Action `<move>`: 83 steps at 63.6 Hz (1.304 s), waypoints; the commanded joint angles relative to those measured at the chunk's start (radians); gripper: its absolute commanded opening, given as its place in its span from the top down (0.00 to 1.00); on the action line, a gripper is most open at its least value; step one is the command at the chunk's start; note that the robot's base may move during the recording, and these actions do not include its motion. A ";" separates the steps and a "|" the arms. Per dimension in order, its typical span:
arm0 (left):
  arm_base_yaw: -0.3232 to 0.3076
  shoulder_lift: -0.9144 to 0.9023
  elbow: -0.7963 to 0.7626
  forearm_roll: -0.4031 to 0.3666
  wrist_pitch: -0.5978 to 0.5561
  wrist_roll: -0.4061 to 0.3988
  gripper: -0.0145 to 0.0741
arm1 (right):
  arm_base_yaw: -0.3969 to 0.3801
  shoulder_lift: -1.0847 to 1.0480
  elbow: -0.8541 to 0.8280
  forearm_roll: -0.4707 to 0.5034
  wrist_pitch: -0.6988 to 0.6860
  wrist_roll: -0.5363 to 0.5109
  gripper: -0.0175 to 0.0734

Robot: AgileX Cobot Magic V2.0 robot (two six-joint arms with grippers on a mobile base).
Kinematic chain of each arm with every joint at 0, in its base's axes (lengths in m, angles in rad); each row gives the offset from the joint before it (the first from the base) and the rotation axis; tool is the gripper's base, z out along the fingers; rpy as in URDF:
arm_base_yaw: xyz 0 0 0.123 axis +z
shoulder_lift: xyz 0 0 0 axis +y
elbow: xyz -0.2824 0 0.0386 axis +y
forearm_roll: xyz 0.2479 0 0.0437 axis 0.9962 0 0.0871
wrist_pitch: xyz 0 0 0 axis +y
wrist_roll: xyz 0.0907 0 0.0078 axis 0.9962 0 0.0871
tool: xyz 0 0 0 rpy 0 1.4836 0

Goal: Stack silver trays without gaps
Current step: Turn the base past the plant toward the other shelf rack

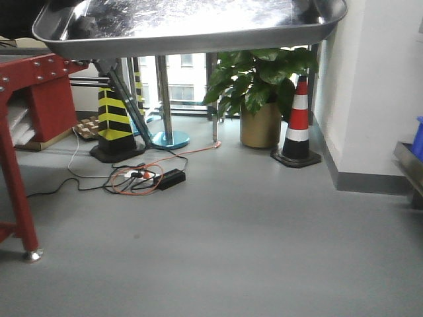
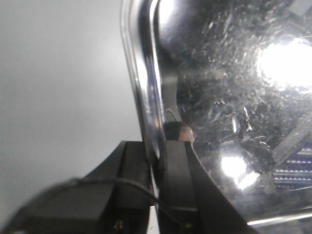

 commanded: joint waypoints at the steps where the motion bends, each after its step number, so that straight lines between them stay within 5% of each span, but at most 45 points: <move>1: -0.006 -0.036 -0.031 0.020 0.053 0.025 0.89 | 0.004 -0.053 -0.029 -0.008 -0.059 -0.018 0.75; 83: -0.006 -0.035 -0.031 0.018 0.051 0.025 0.89 | 0.004 -0.053 -0.029 -0.007 -0.059 -0.018 0.75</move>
